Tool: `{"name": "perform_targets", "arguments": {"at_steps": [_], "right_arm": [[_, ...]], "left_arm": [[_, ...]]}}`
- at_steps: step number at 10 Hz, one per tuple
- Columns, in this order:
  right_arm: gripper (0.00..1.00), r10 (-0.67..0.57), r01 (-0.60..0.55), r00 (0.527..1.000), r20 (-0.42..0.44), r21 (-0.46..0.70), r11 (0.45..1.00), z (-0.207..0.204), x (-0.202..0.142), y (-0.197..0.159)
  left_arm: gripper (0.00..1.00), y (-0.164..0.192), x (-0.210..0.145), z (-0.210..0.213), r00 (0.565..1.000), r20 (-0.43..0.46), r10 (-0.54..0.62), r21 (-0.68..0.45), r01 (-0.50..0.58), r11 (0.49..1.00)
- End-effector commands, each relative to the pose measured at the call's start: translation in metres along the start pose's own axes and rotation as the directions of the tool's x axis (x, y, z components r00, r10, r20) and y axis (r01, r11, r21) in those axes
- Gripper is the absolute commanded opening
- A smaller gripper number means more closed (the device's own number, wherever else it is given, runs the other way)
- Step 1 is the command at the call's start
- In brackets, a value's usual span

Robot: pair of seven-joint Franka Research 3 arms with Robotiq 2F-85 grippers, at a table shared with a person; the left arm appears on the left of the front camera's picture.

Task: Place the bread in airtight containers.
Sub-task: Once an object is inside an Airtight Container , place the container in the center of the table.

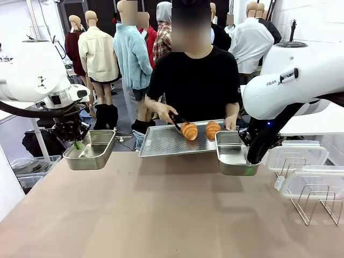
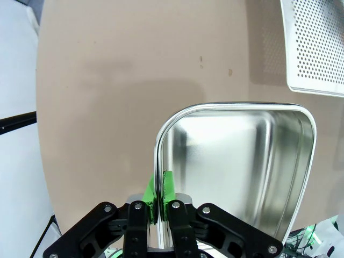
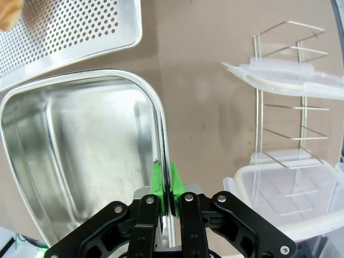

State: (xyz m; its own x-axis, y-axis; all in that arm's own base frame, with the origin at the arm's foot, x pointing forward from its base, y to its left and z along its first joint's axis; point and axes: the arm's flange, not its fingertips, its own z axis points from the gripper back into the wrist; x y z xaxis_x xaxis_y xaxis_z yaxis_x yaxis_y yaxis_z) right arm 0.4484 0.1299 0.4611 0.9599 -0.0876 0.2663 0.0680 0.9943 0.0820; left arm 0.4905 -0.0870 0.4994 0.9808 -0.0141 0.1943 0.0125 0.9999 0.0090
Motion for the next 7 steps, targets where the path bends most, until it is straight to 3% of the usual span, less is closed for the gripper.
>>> {"name": "perform_targets", "arguments": {"at_steps": [1,7], "right_arm": [[0.00,0.013,-0.013,1.000,0.025,-0.001,1.000,0.0004,0.0025,-0.0001],[0.00,0.013,-0.013,1.000,0.025,-0.001,1.000,0.0004,0.0025,-0.0001]], "left_arm": [[0.00,0.0011,0.0002,0.0024,1.000,0.024,-0.014,0.000,0.014,1.000],[0.00,0.0011,0.0002,0.0024,1.000,0.024,-0.014,0.000,0.014,1.000]]}}
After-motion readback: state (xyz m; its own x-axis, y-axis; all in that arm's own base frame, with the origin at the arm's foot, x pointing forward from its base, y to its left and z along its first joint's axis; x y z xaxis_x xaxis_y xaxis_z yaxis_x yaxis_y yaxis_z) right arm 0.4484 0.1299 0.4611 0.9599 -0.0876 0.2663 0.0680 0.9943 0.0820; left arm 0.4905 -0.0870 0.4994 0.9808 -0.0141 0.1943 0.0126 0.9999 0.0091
